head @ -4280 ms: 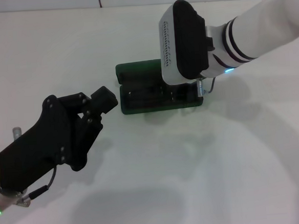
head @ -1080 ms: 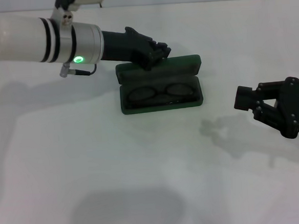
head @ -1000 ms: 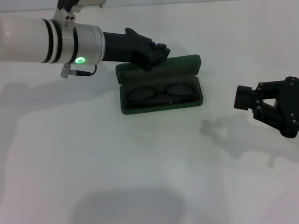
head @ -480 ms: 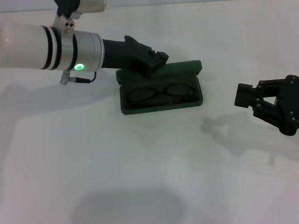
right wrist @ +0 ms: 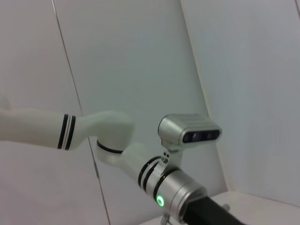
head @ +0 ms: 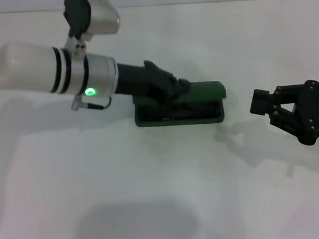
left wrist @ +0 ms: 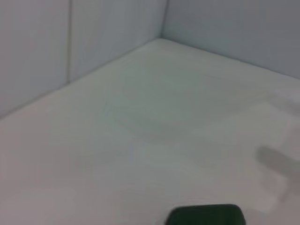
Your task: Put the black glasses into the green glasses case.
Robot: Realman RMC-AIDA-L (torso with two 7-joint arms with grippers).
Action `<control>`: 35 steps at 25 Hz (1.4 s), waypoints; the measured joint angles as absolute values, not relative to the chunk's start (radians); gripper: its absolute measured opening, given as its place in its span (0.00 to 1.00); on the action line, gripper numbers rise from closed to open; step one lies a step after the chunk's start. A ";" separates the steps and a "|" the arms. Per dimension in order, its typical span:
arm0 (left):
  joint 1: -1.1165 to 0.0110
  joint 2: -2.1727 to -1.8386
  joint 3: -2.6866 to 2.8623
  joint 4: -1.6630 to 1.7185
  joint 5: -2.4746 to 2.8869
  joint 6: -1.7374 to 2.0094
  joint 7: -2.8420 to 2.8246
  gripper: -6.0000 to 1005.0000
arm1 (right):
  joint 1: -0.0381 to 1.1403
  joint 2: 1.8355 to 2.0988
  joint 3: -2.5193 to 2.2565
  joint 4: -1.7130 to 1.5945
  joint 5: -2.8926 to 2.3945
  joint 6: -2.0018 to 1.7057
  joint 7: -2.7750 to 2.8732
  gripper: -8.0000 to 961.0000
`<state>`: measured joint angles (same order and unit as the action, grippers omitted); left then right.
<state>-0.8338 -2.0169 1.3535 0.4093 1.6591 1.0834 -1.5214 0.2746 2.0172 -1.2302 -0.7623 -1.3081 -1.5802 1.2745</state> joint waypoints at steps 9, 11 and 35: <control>-0.745 -2.068 1.344 0.462 1.659 1.138 -1.477 0.09 | 0.273 2.015 -1.229 -0.763 -1.311 -1.608 1.270 0.21; -0.715 -2.072 1.333 0.512 1.648 1.166 -1.475 0.10 | 0.270 2.012 -1.224 -0.766 -1.313 -1.632 1.263 0.21; -0.317 -2.004 1.036 0.742 1.477 1.952 -1.186 0.64 | 0.333 2.012 -1.218 -0.953 -1.391 -1.770 1.374 0.65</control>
